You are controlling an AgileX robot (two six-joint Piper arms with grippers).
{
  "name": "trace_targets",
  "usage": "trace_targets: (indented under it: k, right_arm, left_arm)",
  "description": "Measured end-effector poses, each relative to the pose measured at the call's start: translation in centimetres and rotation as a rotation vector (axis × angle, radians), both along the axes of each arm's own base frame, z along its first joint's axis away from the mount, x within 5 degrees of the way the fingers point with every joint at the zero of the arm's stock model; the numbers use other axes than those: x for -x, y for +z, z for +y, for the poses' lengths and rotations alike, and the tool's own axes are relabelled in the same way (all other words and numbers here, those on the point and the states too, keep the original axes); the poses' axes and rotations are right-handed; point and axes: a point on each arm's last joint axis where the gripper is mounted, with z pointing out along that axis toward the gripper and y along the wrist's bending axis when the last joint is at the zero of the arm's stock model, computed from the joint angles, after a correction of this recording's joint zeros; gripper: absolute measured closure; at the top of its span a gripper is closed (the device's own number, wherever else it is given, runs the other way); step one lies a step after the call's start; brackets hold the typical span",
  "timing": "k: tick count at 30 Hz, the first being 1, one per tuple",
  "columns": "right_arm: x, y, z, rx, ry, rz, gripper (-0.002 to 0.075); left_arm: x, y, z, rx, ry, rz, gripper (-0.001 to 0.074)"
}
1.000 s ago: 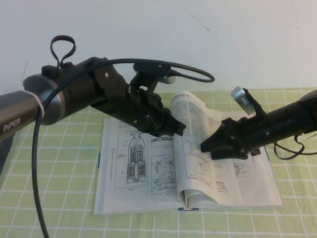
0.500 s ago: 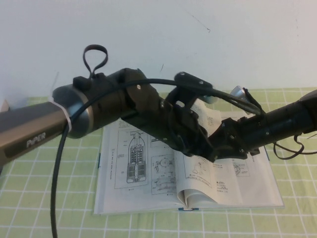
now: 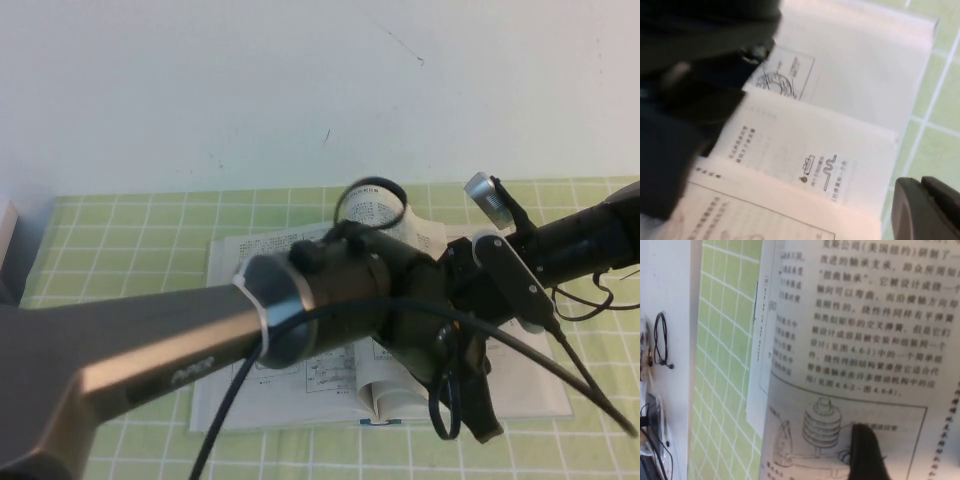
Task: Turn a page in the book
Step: Open the closed book
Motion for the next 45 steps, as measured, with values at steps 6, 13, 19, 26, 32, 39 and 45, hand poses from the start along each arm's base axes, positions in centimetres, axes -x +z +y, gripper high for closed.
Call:
trace_targets:
  k: [6, 13, 19, 26, 32, 39, 45]
  right_arm:
    - [0.0, 0.0, 0.0, 0.001, 0.006, -0.01, 0.0339]
    - [0.0, 0.0, 0.0, 0.0, 0.011, -0.015, 0.0339]
    - [0.0, 0.0, 0.0, 0.0, 0.011, -0.015, 0.0339]
    - [0.0, 0.0, -0.1, -0.004, 0.019, -0.023, 0.0347]
    - [-0.1, 0.1, -1.3, -0.025, 0.021, -0.023, 0.0408]
    - [-0.1, 0.2, -1.8, -0.036, 0.034, -0.036, 0.0558]
    - [-0.1, 0.2, -1.9, -0.037, 0.049, -0.054, 0.0646]
  left_arm:
    - [0.6, -3.0, -1.6, -0.076, 0.002, -0.043, 0.0738]
    - [0.0, -5.4, -2.0, -0.109, 0.036, -0.06, 0.0738]
    - [-0.5, -5.9, -1.9, -0.128, 0.073, -0.097, 0.0738]
    - [-0.5, -5.9, -1.9, -0.124, 0.092, -0.091, 0.0738]
    - [-0.5, -5.9, -1.9, -0.125, 0.095, -0.088, 0.0738]
    - [-0.5, -5.9, -2.0, -0.128, 0.096, -0.087, 0.0738]
    - [-0.5, -5.9, -1.9, -0.13, 0.096, -0.087, 0.0738]
